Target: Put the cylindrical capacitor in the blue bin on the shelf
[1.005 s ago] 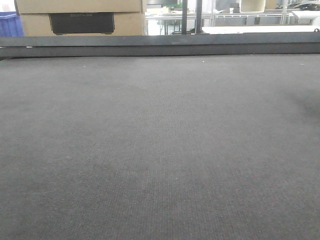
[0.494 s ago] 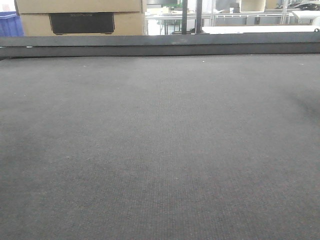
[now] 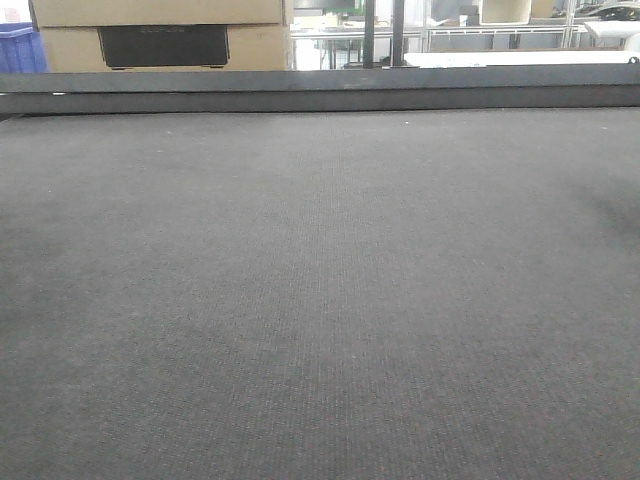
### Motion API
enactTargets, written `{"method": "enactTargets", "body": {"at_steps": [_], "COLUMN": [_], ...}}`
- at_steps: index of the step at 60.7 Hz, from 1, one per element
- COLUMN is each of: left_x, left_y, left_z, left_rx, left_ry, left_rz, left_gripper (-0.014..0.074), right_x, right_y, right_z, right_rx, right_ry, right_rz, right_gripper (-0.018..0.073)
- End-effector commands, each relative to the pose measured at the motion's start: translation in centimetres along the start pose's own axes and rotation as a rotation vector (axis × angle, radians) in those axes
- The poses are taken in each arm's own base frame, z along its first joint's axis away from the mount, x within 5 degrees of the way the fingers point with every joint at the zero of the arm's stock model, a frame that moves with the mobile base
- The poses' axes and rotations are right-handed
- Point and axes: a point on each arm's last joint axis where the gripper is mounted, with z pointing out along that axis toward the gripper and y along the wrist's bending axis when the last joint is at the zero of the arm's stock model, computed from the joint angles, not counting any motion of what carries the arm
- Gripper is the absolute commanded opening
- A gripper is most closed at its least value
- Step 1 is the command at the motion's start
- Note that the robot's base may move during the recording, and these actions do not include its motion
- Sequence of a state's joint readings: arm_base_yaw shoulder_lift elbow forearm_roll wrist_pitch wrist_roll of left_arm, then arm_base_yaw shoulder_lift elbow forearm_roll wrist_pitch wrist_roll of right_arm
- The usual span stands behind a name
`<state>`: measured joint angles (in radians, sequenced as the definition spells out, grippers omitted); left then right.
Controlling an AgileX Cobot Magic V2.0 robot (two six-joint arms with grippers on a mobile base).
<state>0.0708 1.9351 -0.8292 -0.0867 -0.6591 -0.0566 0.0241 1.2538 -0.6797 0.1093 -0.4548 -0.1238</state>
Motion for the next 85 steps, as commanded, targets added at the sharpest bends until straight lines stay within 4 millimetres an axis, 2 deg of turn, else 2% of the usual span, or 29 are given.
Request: {"method": "enactTargets", "body": {"at_steps": [1, 4, 9, 19, 24, 36, 46, 58, 64, 72, 85], "left_x": [-0.5, -0.5, -0.5, -1.2, -2.3, -6.2, -9.0, -11.6, -13.0, -14.5, -15.5], "left_y": [0.1, 0.1, 0.1, 0.0, -0.2, -1.8, -4.3, -6.8, -7.6, -7.6, -6.1], "left_z": [0.2, 0.2, 0.2, -0.2, -1.0, -4.5, -8.7, -13.7, -16.4, -20.0, -25.5], "left_rx": [-0.005, -0.005, -0.005, -0.003, 0.013, 0.066, 0.154, 0.21, 0.24, 0.268, 0.267], "left_ry": [-0.024, -0.026, -0.027, -0.028, -0.021, -0.007, 0.023, 0.114, 0.129, 0.106, 0.105], "left_rz": [-0.013, -0.013, -0.013, -0.014, 0.002, 0.042, 0.186, 0.241, 0.253, 0.213, 0.195], "left_gripper": [0.0571, 0.0538, 0.0406, 0.0018, -0.011, -0.0111, -0.0111, -0.0111, -0.0111, -0.0111, -0.0111], "right_x": [-0.6, -0.6, -0.5, 0.1, 0.4, 0.5, 0.8, 0.8, -0.4, -2.7, -5.7], "right_y": [0.0, 0.0, 0.0, 0.0, 0.1, 0.2, 0.3, 0.5, 0.6, 0.7, 1.0], "right_z": [-0.2, -0.2, -0.2, -0.2, -0.2, -0.8, -1.7, -2.1, -2.2, -2.8, -6.6], "right_rx": [0.001, 0.001, 0.0, -0.008, -0.012, -0.026, -0.043, -0.077, -0.095, -0.106, -0.141], "right_ry": [-0.033, -0.033, -0.027, 0.039, 0.072, 0.159, 0.262, 0.469, 0.549, 0.537, 0.441], "right_rz": [-0.008, -0.008, -0.008, -0.008, -0.008, -0.007, -0.007, -0.007, -0.008, 0.008, 0.037], "right_gripper": [-0.0048, -0.0048, -0.0048, -0.0048, -0.0048, -0.0048, -0.0048, -0.0048, -0.0048, -0.0048, -0.0048]}}
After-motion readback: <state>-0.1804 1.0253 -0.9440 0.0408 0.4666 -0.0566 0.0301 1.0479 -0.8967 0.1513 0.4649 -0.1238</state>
